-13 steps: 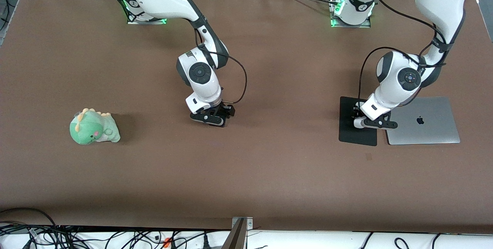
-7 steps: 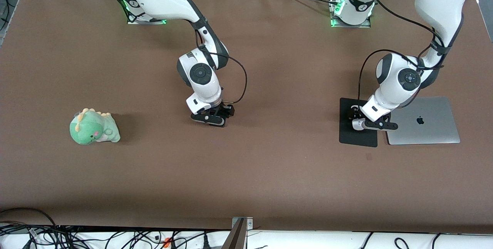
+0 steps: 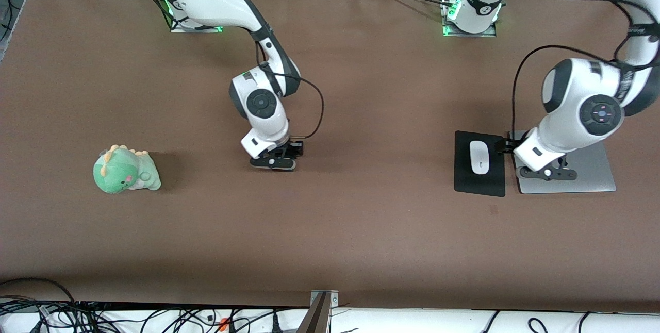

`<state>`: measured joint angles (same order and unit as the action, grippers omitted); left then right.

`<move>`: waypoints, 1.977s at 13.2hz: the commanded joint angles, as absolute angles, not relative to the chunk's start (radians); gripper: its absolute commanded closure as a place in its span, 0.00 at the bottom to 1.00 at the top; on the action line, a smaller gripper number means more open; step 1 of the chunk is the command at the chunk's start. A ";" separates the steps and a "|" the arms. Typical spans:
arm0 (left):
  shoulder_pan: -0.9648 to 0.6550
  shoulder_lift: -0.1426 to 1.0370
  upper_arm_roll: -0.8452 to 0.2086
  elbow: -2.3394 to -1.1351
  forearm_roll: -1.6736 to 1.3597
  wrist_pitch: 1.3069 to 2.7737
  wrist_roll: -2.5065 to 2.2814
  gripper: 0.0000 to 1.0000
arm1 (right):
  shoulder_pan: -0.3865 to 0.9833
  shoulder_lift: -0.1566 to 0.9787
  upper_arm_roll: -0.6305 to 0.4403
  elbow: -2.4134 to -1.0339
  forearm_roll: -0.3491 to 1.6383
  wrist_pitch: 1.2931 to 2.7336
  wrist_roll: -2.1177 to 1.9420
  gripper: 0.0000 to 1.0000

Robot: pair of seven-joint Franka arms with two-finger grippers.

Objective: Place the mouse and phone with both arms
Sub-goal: 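Release the mouse on the pad while the right gripper carries the phone, then lower the phone beside the plush toy while the left gripper withdraws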

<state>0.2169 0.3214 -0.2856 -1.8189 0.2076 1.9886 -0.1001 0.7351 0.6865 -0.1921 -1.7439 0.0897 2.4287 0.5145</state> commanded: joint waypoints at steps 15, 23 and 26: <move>0.054 0.011 0.020 -1.547 0.022 1.496 0.011 0.00 | 0.465 0.638 -0.272 -1.911 0.230 2.497 -0.187 0.56; -0.003 -0.123 0.032 -1.718 0.037 1.651 0.072 0.00 | 0.436 0.635 -0.272 -1.910 0.233 2.494 -0.187 0.49; 0.000 -0.115 0.026 -1.717 0.037 1.637 0.072 0.00 | 0.431 0.620 -0.272 -1.904 0.238 2.487 -0.172 0.00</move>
